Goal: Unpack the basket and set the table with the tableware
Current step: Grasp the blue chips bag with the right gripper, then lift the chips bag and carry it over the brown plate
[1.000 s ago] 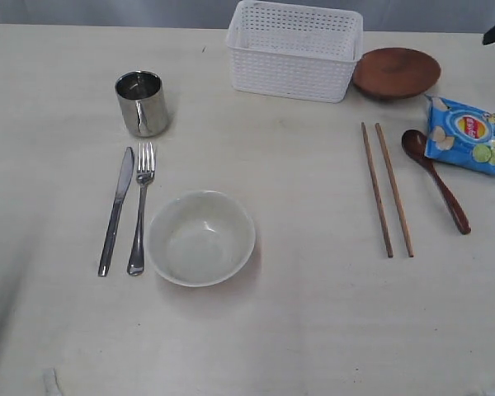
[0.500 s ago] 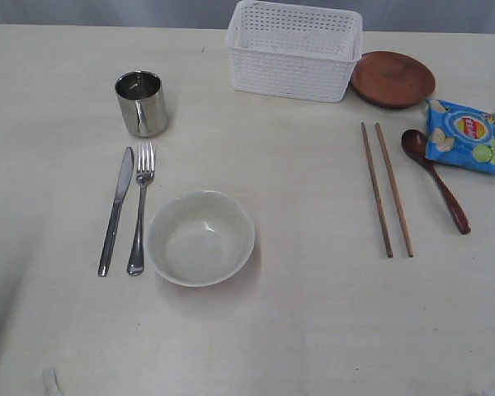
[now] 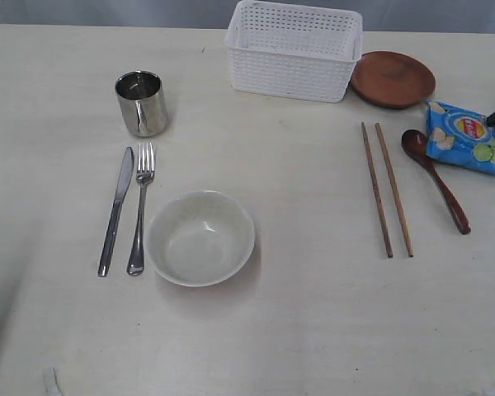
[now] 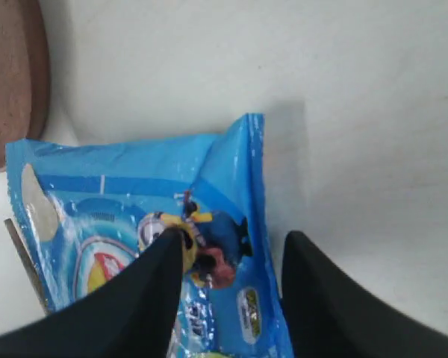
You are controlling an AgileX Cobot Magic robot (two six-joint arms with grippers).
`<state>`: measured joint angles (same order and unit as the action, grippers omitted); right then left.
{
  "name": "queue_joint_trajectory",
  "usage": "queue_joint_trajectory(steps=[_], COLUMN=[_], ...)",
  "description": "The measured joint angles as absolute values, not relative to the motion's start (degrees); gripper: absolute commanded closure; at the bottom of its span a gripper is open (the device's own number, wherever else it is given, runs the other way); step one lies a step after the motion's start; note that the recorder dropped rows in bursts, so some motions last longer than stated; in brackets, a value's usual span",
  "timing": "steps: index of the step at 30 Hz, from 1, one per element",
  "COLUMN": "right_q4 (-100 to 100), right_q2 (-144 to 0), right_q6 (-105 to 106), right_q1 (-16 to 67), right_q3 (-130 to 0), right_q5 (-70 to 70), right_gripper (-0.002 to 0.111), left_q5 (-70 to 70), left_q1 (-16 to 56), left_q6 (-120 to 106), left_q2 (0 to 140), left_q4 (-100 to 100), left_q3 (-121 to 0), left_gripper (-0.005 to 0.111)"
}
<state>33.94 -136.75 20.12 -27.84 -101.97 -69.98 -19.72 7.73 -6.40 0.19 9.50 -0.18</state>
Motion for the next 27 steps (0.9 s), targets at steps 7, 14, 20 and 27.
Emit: queue_joint_trajectory(steps=[7,14,20,27], right_q4=[37.8,43.5,47.4,48.0], right_q2=[-136.7,-134.2,-131.8,-131.7], right_q6=[23.2,24.8,28.0,29.6], right_q1=[-28.6,-30.7,-30.9,-31.3], right_q3=[-101.9,-103.6,-105.5,-105.2], right_q5=[-70.0,-70.0,-70.0,-70.0], right_gripper=[0.109,0.109,0.097,0.057], left_q5=[-19.7,-19.7,-19.7,-19.7], left_q1=[7.7,7.7,7.7,7.7], left_q6=[-6.4,-6.4,-6.4,-6.4], left_q2=[0.2,0.2,0.2,0.2], left_q4=[9.5,9.5,9.5,9.5], left_q3=[-0.2,-0.2,-0.2,-0.2], left_gripper=[0.107,0.107,0.107,0.107])
